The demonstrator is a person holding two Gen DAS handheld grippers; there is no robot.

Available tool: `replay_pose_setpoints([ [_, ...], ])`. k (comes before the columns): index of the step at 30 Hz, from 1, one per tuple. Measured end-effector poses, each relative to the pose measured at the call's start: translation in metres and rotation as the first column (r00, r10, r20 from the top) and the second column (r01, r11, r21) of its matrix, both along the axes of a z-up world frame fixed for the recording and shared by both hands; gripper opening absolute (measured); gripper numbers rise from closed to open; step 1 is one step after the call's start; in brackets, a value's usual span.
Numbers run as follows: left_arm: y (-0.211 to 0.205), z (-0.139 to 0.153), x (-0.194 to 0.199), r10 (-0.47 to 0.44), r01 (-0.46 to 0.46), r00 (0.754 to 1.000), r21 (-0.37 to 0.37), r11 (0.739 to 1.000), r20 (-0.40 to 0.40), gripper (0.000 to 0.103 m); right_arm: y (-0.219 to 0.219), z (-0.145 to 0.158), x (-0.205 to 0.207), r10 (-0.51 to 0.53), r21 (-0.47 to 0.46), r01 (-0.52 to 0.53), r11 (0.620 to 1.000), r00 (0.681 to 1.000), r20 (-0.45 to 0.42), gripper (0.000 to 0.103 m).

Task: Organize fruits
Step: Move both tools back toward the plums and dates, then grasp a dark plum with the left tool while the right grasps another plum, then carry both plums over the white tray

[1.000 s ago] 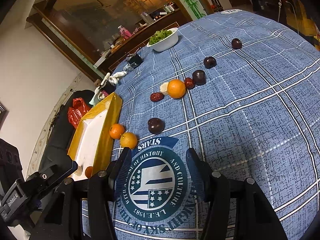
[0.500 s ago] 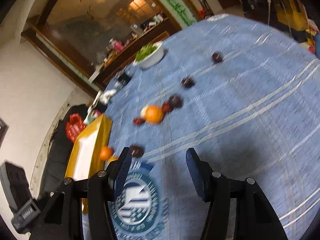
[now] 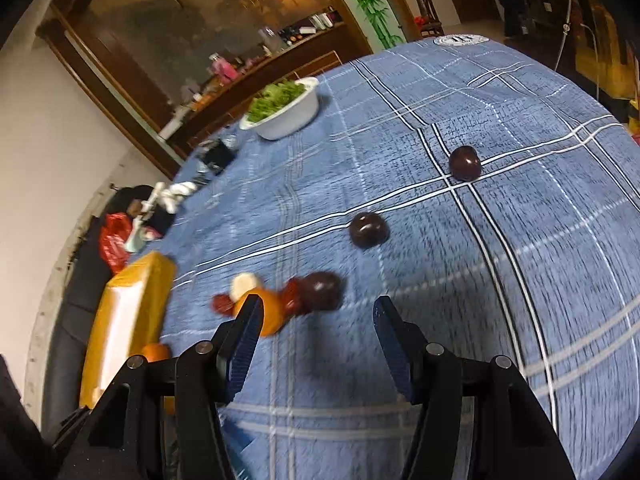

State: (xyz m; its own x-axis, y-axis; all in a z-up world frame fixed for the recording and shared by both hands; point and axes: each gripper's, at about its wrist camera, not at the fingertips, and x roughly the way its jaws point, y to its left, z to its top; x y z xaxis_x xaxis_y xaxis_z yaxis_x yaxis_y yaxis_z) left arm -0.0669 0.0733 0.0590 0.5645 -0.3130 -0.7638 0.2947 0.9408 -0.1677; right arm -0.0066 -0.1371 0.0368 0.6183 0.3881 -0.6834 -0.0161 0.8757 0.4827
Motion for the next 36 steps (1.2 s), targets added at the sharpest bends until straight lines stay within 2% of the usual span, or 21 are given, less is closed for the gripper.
replay_pose_setpoints([
  [5,-0.018,-0.025,0.025,-0.032,0.035,0.998,0.050,0.998,-0.049,0.058,-0.006,-0.010,0.017,-0.007,0.015,0.007,1.000,1.000,-0.014,0.060],
  [9,-0.023,-0.043,0.039,-0.033,0.039,0.994,0.050,0.998,-0.105,0.054,-0.001,-0.017,0.022,0.014,0.024,-0.014,1.000,0.999,-0.029,0.060],
  [10,-0.024,-0.044,0.038,-0.023,0.029,0.996,0.071,0.997,-0.084,0.042,0.000,-0.018,0.022,0.022,0.027,-0.021,0.999,0.999,-0.024,0.060],
  [11,-0.025,-0.045,0.038,-0.005,0.012,0.998,0.106,0.994,-0.062,0.023,0.001,-0.017,0.022,0.028,0.025,-0.028,0.999,0.999,-0.021,0.060],
  [12,-0.023,-0.045,0.039,0.012,-0.006,0.999,0.119,0.993,-0.051,0.023,0.002,-0.018,0.022,0.037,0.032,-0.036,0.999,0.999,-0.020,0.060],
  [14,-0.014,-0.044,0.040,0.026,-0.022,0.998,0.067,0.998,-0.062,0.022,0.003,-0.019,0.023,0.044,0.045,-0.043,0.998,0.999,-0.017,0.060],
  [17,-0.005,-0.039,0.039,0.055,-0.053,0.997,0.038,0.998,-0.050,0.022,0.002,-0.018,0.020,0.043,0.047,-0.042,0.998,0.999,-0.011,0.059],
  [21,0.006,-0.024,0.029,0.074,-0.074,0.997,-0.019,0.997,-0.027,0.022,0.001,-0.020,0.019,0.030,0.015,-0.030,0.999,0.999,-0.011,0.043],
  [23,0.007,-0.017,0.026,0.077,-0.078,0.997,-0.034,0.996,-0.020,0.023,0.002,-0.021,0.020,0.023,0.002,-0.023,1.000,1.000,-0.006,0.040],
  [28,0.011,-0.009,0.014,0.101,-0.102,0.995,-0.042,0.994,-0.008,0.023,0.014,-0.019,0.022,0.041,-0.078,-0.040,0.996,0.999,0.012,0.039],
  [30,0.015,-0.004,0.008,0.110,-0.109,0.994,-0.036,0.993,0.003,0.023,0.017,-0.018,0.021,0.057,-0.088,-0.055,0.995,0.998,0.018,0.025],
  [34,0.026,0.014,-0.012,0.121,-0.120,0.992,-0.039,0.992,0.043,0.023,0.020,-0.010,0.012,0.046,-0.148,-0.038,0.988,0.998,0.050,0.024],
  [36,0.037,0.024,-0.021,0.134,-0.132,0.989,-0.047,0.990,0.063,0.023,0.018,-0.004,0.005,0.040,-0.136,-0.031,0.990,0.997,0.062,0.024],
])
